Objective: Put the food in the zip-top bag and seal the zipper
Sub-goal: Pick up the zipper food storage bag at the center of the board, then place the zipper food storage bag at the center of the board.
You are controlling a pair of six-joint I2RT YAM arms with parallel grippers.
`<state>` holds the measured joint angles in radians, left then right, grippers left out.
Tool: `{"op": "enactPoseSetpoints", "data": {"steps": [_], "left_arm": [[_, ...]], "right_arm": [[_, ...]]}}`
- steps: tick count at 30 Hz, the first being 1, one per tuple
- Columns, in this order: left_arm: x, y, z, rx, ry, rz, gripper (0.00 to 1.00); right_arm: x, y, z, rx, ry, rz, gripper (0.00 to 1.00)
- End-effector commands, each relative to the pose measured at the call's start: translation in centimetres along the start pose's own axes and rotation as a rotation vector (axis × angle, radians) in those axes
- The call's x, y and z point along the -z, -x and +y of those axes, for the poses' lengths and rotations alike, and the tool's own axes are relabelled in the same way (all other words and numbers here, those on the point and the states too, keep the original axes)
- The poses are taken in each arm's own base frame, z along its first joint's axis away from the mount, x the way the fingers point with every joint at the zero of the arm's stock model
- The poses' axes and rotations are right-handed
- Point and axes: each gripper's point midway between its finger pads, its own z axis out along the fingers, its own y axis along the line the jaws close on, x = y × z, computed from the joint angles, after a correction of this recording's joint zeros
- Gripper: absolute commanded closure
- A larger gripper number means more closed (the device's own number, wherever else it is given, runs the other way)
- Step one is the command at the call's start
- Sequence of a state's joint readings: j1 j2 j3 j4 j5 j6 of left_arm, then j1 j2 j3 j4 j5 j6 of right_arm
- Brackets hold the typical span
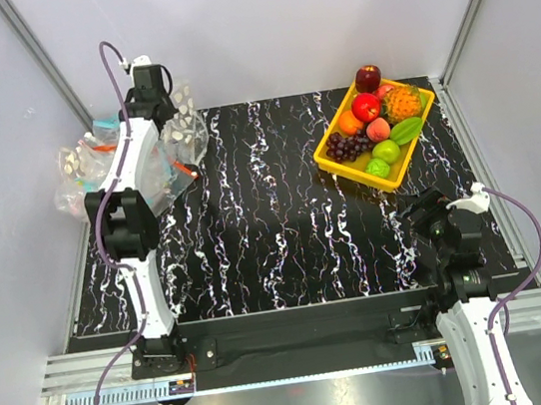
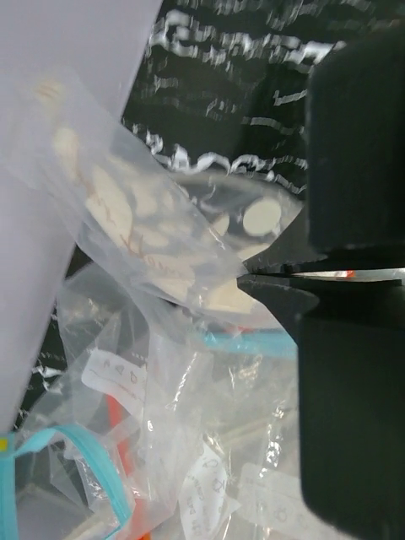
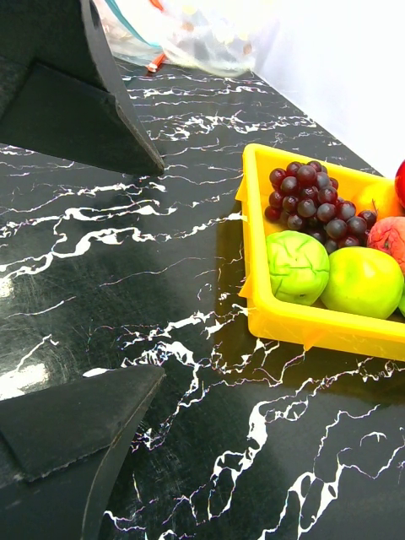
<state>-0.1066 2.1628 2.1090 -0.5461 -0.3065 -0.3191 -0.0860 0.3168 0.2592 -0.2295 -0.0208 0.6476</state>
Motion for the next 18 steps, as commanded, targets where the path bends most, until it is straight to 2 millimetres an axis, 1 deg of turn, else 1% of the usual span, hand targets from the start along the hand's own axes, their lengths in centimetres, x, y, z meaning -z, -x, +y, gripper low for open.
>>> {"op": "enactPoseSetpoints", "data": {"steps": [1, 2, 3, 4, 5, 6, 7, 8, 10, 11, 12, 13, 14, 15, 16, 17, 18], "left_arm": [[8.7, 6.8, -3.9, 0.085, -0.216, -0.161, 1.00], [9.7, 6.5, -5.0, 0.119, -0.282, -0.143, 1.00], [11.7, 7.0, -5.4, 0.138, -0.323, -0.155, 1.00], [12.6, 7.0, -5.8, 0.160, -0.355, -0.161, 1.00], [12.7, 4.5, -6.5, 0.179, -0.395, -0.097, 1.00], [14.8, 5.4, -7.0, 0.202, -0.445, -0.128, 1.00], [15.8, 4.8, -7.8, 0.212, -0.493, -0.112, 1.00], [17.1, 2.9, -8.8, 0.217, -0.547, -0.071, 1.00], [18.7, 1.6, -9.7, 0.235, -0.595, -0.040, 1.00], [20.1, 0.5, -11.1, 0.228, -0.654, -0.017, 1.00], [21.4, -0.7, -11.3, 0.234, -0.690, -0.008, 1.00], [22.3, -1.4, -11.7, 0.263, -0.716, 0.013, 1.00], [25.0, -1.8, -12.7, 0.262, -0.790, 0.013, 1.00], [25.1, -4.0, -12.9, 0.267, -0.805, 0.049, 1.00], [26.0, -4.8, -13.2, 0.292, -0.829, 0.067, 1.00], [27.2, -6.1, -13.7, 0.287, -0.868, 0.092, 1.00], [28.8, -6.0, -13.4, 0.293, -0.897, 0.067, 1.00]], "right_arm": [[-0.1, 0.5, 0.7, 0.018, 0.034, -0.018, 0.00], [-0.1, 0.5, 0.7, 0.019, 0.035, -0.019, 0.00], [-0.1, 0.6, 0.7, 0.020, 0.034, -0.020, 0.00], [-0.1, 0.5, 0.7, 0.017, 0.035, -0.019, 0.00], [-0.1, 0.5, 0.7, 0.017, 0.031, -0.019, 0.00], [-0.1, 0.6, 0.7, 0.017, 0.032, -0.020, 0.00], [-0.1, 0.6, 0.7, 0.017, 0.029, -0.022, 0.00], [-0.1, 0.6, 0.6, 0.017, 0.028, -0.021, 0.00], [-0.1, 0.6, 0.7, 0.017, 0.029, -0.020, 0.00], [-0.1, 0.6, 0.8, 0.020, 0.035, -0.019, 0.00], [-0.1, 0.6, 0.7, 0.019, 0.034, -0.020, 0.00], [-0.1, 0.5, 0.7, 0.018, 0.034, -0.018, 0.00], [-0.1, 0.6, 0.8, 0.019, 0.035, -0.019, 0.00], [-0.1, 0.6, 0.7, 0.020, 0.031, -0.019, 0.00], [-0.1, 0.6, 0.7, 0.018, 0.031, -0.019, 0.00], [-0.1, 0.6, 0.7, 0.020, 0.032, -0.018, 0.00], [-0.2, 0.5, 0.7, 0.018, 0.031, -0.014, 0.00]]}}
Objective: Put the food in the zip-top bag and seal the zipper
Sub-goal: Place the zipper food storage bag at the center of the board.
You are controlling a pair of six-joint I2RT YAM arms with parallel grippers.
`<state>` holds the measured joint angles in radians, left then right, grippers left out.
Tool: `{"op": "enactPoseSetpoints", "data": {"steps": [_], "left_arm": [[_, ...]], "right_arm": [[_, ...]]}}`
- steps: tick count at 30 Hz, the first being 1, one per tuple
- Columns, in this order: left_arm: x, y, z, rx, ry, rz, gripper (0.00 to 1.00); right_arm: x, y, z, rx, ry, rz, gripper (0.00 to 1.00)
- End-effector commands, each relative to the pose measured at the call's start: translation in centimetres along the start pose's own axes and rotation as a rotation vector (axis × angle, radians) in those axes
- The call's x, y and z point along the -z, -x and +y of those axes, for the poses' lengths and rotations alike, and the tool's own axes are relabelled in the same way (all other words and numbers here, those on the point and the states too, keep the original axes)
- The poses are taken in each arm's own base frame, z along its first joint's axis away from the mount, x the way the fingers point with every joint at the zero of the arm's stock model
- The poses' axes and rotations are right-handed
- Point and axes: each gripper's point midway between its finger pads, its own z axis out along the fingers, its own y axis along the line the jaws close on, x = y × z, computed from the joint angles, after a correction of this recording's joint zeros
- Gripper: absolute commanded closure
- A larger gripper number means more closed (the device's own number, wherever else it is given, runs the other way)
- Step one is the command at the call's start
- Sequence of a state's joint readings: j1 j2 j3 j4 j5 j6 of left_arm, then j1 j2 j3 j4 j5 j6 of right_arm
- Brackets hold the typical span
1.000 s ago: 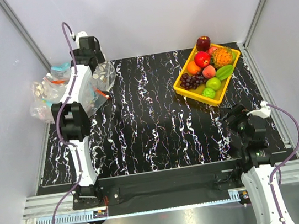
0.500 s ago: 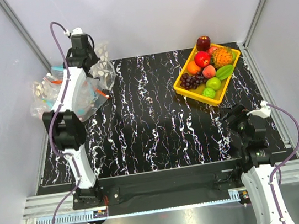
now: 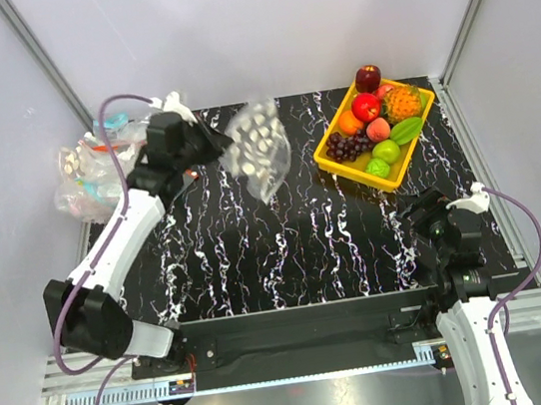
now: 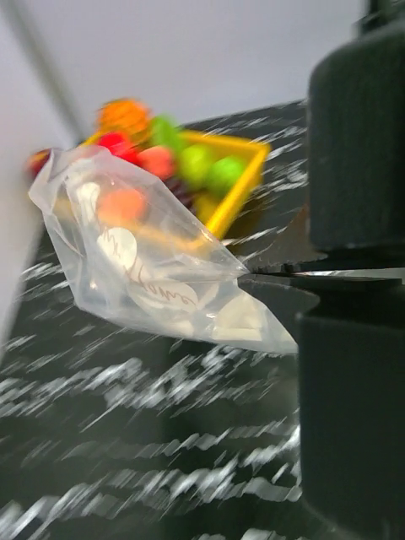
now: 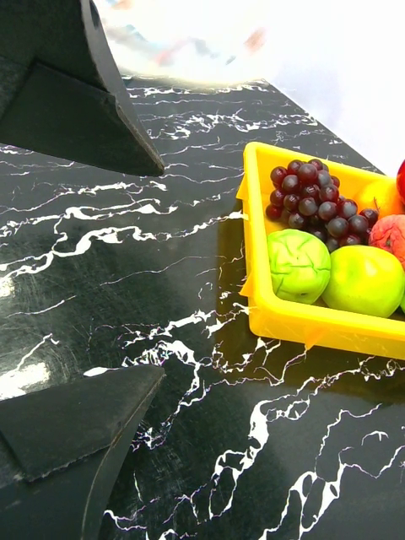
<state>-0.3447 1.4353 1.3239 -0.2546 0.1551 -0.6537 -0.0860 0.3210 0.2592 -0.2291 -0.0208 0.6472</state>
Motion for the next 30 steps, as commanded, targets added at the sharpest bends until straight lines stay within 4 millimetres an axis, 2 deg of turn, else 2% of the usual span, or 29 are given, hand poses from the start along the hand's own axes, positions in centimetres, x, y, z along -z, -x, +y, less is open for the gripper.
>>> {"op": "enactPoseSetpoints", "data": {"steps": [1, 3, 4, 5, 6, 8, 9, 10, 11, 12, 15, 19, 22, 23, 25, 27, 29, 30], "left_arm": [[2.6, -2.6, -3.4, 0.061, -0.167, 0.017, 1.00], [3.6, -4.1, -2.4, 0.059, -0.140, 0.032, 0.97], [3.4, -5.9, -0.6, 0.044, -0.097, 0.065, 0.91], [3.6, -5.9, 0.5, 0.029, -0.046, 0.041, 0.80], [3.8, -6.7, 2.2, 0.019, 0.025, 0.060, 0.45], [4.5, -6.7, 4.7, -0.050, 0.138, 0.044, 0.26], [4.8, -6.2, 5.3, -0.068, 0.176, 0.027, 0.13], [5.2, -5.6, 6.3, -0.098, 0.230, -0.005, 0.09], [5.7, -4.9, 6.2, -0.115, 0.239, -0.028, 0.04], [6.0, -4.7, 6.5, -0.129, 0.254, -0.029, 0.01], [6.6, -3.8, 6.0, -0.194, 0.275, -0.058, 0.01], [6.5, -3.4, 5.2, -0.209, 0.215, -0.119, 0.01], [7.0, -3.3, 7.1, -0.108, 0.298, -0.192, 0.01], [6.9, -3.7, 6.7, -0.143, 0.264, -0.163, 0.01], [6.5, -4.3, 4.7, -0.214, 0.172, -0.117, 0.01], [6.1, -6.0, 4.4, -0.255, 0.187, -0.041, 0.03], [6.1, -8.3, 1.9, -0.379, 0.178, -0.006, 0.05], [6.0, -8.5, 2.1, -0.393, 0.184, 0.004, 0.05]], "right_arm": [[-0.1, 0.6, 0.8, 0.020, 0.033, -0.017, 0.00], [-0.1, 0.6, 0.7, 0.021, 0.032, -0.016, 0.00], [-0.1, 0.5, 0.8, 0.020, 0.035, -0.014, 0.00], [-0.1, 0.5, 0.8, 0.021, 0.038, -0.015, 0.00], [-0.1, 0.5, 0.8, 0.021, 0.038, -0.013, 0.00], [-0.2, 0.5, 0.9, 0.023, 0.040, -0.013, 0.00], [-0.2, 0.4, 0.9, 0.024, 0.043, -0.009, 0.00], [-0.2, 0.4, 0.9, 0.021, 0.042, -0.008, 0.00], [-0.2, 0.4, 0.9, 0.024, 0.044, -0.006, 0.00], [-0.2, 0.4, 1.0, 0.025, 0.046, -0.006, 0.00], [-0.2, 0.4, 0.9, 0.024, 0.044, -0.004, 0.00], [-0.2, 0.3, 1.0, 0.026, 0.047, -0.002, 0.00], [-0.2, 0.3, 1.0, 0.026, 0.049, -0.002, 0.00], [-0.2, 0.3, 1.0, 0.028, 0.049, -0.005, 0.00], [-0.2, 0.2, 1.0, 0.028, 0.052, 0.000, 0.00], [-0.2, 0.3, 1.0, 0.029, 0.051, -0.001, 0.00], [-0.3, 0.3, 1.0, 0.029, 0.049, -0.002, 0.00], [-0.3, 0.2, 1.0, 0.029, 0.049, 0.002, 0.00]]}}
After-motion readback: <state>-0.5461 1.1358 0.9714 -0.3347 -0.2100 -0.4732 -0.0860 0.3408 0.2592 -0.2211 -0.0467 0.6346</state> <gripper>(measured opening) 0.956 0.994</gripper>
